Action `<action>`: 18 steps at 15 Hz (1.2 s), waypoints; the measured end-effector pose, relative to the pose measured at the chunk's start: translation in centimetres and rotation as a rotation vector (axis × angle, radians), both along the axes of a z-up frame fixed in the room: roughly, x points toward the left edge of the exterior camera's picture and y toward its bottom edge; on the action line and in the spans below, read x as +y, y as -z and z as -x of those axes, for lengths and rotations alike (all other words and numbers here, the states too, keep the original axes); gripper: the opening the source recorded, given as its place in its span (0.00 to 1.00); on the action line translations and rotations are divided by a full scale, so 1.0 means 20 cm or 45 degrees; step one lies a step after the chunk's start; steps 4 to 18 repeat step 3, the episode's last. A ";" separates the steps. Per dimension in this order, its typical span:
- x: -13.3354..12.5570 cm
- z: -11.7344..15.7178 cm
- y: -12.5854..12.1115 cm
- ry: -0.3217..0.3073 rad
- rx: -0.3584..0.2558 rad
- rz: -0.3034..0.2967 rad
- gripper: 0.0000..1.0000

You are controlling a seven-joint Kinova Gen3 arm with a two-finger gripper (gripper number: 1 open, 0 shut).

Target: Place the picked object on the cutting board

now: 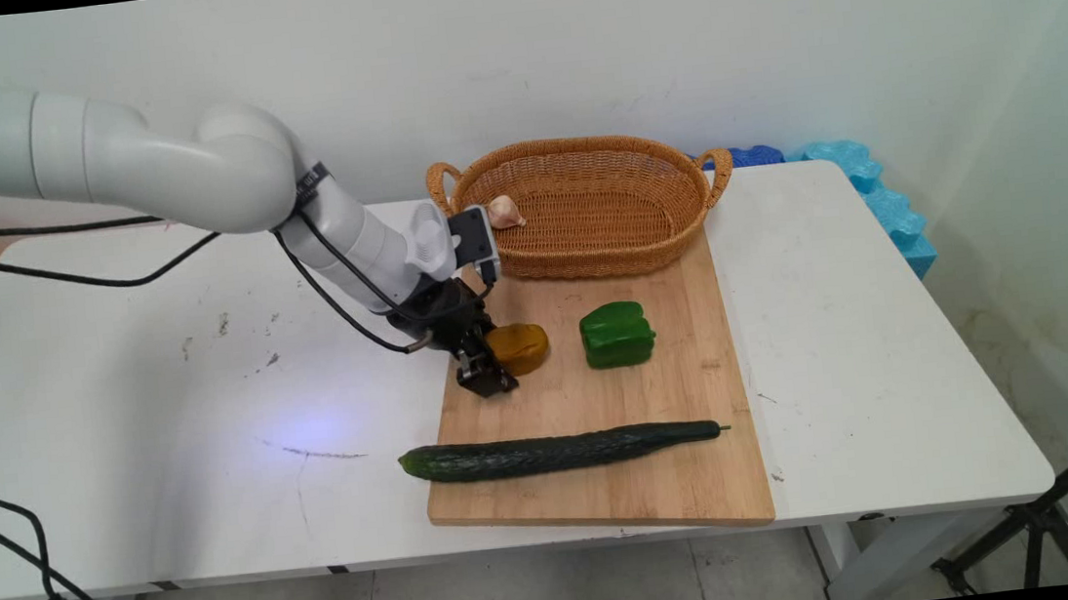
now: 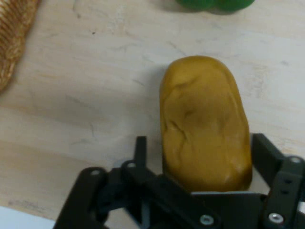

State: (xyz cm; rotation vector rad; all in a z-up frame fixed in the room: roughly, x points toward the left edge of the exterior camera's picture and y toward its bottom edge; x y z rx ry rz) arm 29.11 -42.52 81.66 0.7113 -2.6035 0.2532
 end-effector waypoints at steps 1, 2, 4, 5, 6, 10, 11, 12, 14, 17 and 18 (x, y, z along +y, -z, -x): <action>-0.01 0.01 0.01 0.008 0.000 0.000 1.00; -0.01 0.01 0.02 0.012 0.000 0.002 1.00; -0.01 0.01 0.02 0.016 -0.001 0.006 1.00; -0.01 0.01 0.02 0.016 -0.001 0.006 1.00; -0.01 0.01 0.02 0.016 -0.001 0.006 1.00; -0.01 0.01 0.02 0.016 -0.001 0.006 1.00; -0.01 0.01 0.02 0.016 -0.001 0.006 1.00; -0.01 0.01 0.02 0.016 -0.001 0.006 1.00; -0.01 0.01 0.02 0.016 -0.001 0.006 1.00; -0.01 0.01 0.02 0.016 -0.001 0.006 1.00; -0.01 0.01 0.02 0.016 -0.001 0.006 1.00</action>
